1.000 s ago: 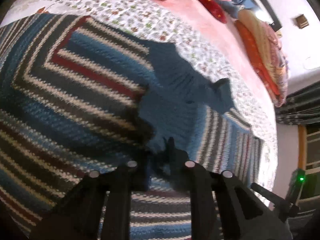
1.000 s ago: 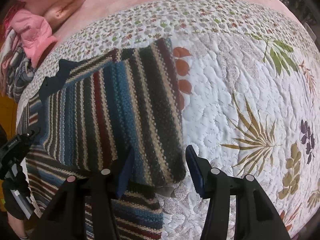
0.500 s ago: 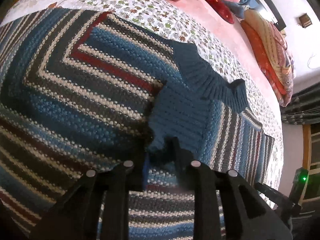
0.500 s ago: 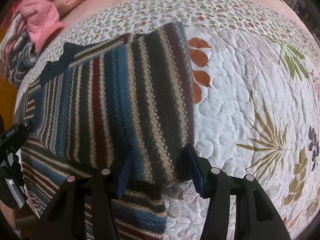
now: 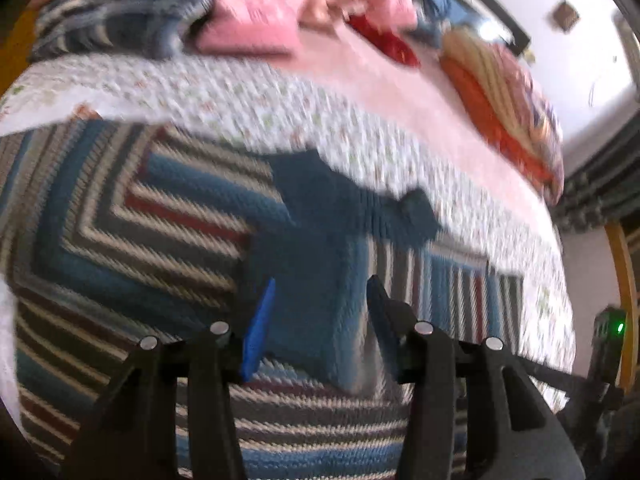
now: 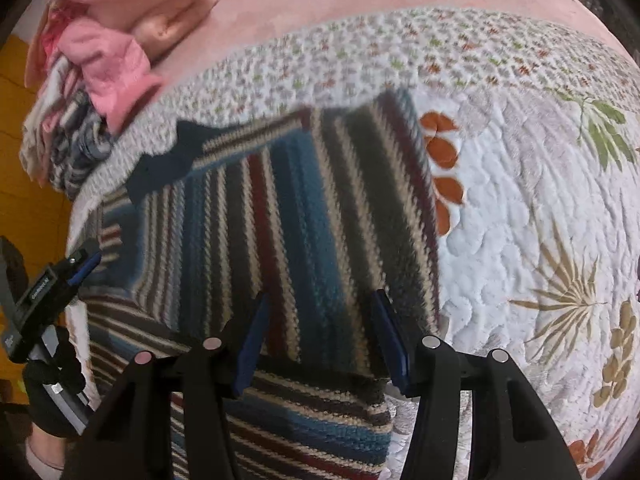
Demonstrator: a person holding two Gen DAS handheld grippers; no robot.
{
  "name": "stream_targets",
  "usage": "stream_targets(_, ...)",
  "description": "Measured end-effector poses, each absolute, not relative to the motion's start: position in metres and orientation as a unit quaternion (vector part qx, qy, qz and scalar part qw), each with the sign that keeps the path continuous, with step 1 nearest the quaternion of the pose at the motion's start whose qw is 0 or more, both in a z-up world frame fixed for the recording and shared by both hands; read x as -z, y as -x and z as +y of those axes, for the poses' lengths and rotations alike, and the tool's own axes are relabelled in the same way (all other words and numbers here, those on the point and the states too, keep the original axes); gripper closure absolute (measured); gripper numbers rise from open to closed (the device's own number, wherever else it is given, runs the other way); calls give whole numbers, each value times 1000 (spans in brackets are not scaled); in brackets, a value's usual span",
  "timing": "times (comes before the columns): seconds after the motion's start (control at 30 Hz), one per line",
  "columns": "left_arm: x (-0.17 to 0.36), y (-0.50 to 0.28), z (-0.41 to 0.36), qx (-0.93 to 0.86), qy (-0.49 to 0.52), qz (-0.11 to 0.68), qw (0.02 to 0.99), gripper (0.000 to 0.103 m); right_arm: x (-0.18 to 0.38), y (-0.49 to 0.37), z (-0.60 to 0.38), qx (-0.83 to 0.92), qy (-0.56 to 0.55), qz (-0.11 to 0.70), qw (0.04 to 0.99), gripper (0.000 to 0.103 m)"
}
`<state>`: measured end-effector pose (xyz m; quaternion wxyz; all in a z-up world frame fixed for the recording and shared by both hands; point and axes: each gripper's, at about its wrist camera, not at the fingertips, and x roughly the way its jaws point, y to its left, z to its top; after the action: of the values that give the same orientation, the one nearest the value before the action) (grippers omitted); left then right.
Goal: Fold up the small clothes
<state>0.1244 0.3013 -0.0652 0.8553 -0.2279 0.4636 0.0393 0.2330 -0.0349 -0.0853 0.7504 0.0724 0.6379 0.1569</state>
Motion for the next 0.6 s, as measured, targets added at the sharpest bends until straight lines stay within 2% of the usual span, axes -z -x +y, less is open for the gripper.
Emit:
stream_targets(0.17,102,-124,294,-30,191,519,833,56,105,-228,-36,-153,-60,645,746,50)
stream_targets(0.23,103,-125,293,-19,190,521,832,47,107,-227,-33,-154,-53,644,748,50)
stream_targets(0.33,99,-127,301,-12,220,523,823,46,104,-226,-34,-156,-53,643,748,50)
stream_targets(0.47,81,-117,322,-15,261,513,817,46,80,-227,-37,-184,-92,623,755,49)
stream_targets(0.6,43,-97,360,-25,255,485,836,39,58,-225,-37,-198,-107,603,766,39)
